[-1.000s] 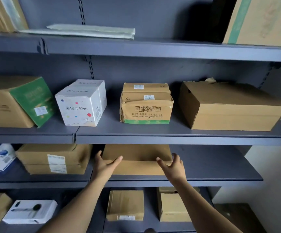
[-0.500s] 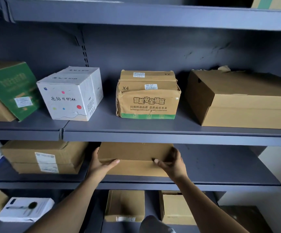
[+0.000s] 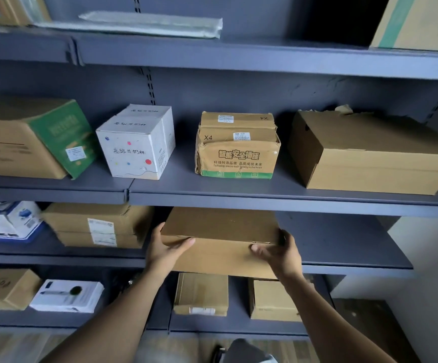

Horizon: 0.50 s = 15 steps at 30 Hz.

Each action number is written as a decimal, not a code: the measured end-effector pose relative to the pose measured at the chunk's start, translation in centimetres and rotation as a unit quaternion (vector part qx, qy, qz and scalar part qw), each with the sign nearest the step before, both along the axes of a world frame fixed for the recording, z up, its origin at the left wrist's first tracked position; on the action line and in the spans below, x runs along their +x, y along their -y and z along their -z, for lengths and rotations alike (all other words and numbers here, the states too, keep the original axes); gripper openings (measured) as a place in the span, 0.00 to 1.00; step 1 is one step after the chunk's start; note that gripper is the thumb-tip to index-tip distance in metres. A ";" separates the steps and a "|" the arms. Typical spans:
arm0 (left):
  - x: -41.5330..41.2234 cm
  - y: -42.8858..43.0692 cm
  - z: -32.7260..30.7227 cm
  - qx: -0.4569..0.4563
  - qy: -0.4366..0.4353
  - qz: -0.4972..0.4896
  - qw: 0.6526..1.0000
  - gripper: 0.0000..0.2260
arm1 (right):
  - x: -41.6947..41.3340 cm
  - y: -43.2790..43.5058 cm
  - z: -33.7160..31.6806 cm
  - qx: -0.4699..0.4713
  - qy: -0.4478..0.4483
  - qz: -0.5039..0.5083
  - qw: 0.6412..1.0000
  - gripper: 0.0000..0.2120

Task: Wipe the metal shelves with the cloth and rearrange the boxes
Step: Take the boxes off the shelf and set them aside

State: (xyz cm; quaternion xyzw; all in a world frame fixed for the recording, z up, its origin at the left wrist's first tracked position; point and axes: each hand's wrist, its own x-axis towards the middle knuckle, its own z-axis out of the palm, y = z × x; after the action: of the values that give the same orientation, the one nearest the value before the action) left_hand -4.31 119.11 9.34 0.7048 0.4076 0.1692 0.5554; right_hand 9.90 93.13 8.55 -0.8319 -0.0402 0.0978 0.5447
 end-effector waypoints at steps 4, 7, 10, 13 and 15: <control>-4.6 0.8 -1.9 -0.014 0.019 -0.011 1.000 0.51 | -5.0 1.6 -2.2 0.022 0.013 0.018 1.000 0.48; -7.5 0.6 -1.5 -0.012 0.030 -0.017 0.999 0.51 | -8.5 2.7 -4.0 0.021 0.028 0.030 0.999 0.45; -10.0 1.6 -2.7 -0.003 0.040 -0.018 0.999 0.46 | -11.3 3.8 -5.8 0.018 0.054 0.048 0.997 0.44; -12.4 3.7 -6.1 0.010 0.054 -0.012 0.998 0.38 | -13.4 4.8 -8.1 0.011 0.086 0.061 0.994 0.44; -13.3 4.6 -8.0 0.008 0.070 -0.015 0.997 0.44 | -14.5 5.4 -10.0 0.012 0.102 0.069 0.992 0.44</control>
State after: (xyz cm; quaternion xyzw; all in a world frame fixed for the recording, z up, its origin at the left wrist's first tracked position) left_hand -17.61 114.47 17.39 0.6896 0.3769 0.2290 0.5745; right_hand -4.55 87.74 18.60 -0.8320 -0.0390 -0.0256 0.5528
